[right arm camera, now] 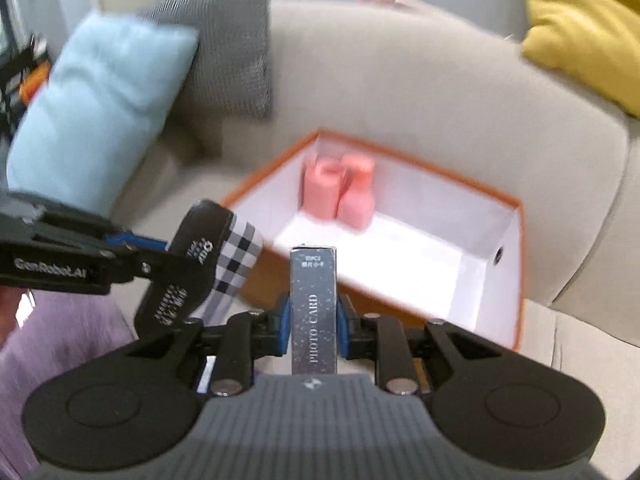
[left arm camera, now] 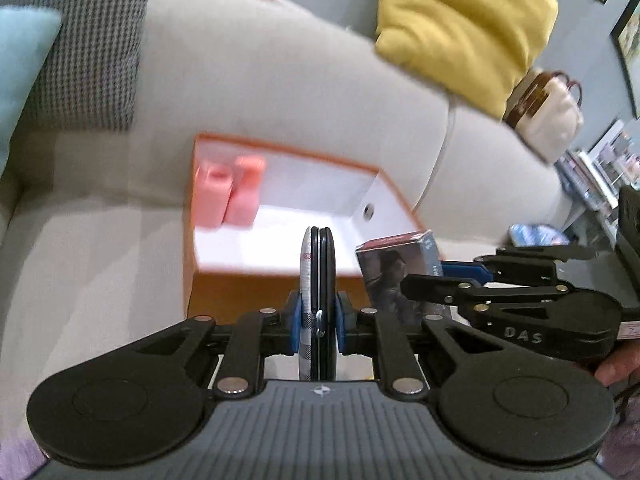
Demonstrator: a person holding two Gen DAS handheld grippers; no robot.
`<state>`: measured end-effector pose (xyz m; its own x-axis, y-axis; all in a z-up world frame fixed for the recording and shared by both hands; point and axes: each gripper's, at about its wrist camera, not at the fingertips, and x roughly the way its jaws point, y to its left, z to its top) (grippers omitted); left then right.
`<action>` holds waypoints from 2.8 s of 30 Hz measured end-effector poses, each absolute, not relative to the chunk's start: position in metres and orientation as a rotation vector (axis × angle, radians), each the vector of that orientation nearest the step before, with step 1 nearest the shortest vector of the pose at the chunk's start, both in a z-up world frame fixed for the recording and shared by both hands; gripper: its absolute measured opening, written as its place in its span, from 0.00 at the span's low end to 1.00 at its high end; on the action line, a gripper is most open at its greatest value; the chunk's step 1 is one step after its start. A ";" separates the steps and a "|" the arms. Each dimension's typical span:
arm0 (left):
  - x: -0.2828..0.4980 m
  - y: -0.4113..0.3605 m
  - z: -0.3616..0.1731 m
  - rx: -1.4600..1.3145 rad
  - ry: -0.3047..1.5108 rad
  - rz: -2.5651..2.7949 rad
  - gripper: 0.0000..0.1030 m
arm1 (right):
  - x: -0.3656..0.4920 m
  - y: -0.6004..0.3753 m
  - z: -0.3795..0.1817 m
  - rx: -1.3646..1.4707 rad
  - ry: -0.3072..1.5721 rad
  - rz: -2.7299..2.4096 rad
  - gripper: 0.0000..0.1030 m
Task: Organize rigid objects
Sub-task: 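Carry the plaid case and PHOTO CARD box over the orange box, then lower both items into the box beside the pink items and release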
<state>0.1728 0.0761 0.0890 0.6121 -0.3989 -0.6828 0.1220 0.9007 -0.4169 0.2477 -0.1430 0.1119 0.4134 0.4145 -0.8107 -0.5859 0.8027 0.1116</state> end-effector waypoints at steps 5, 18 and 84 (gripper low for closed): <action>0.219 0.074 0.106 -0.373 0.855 -0.308 0.18 | 0.290 -0.156 0.132 -0.042 0.950 0.569 0.23; 0.340 0.039 0.014 -0.331 1.115 -0.284 0.17 | 0.396 -0.154 0.015 0.164 1.239 0.400 0.23; 0.309 0.108 -0.003 -0.231 1.103 -0.164 0.16 | 0.419 -0.080 -0.072 0.017 1.588 0.355 0.42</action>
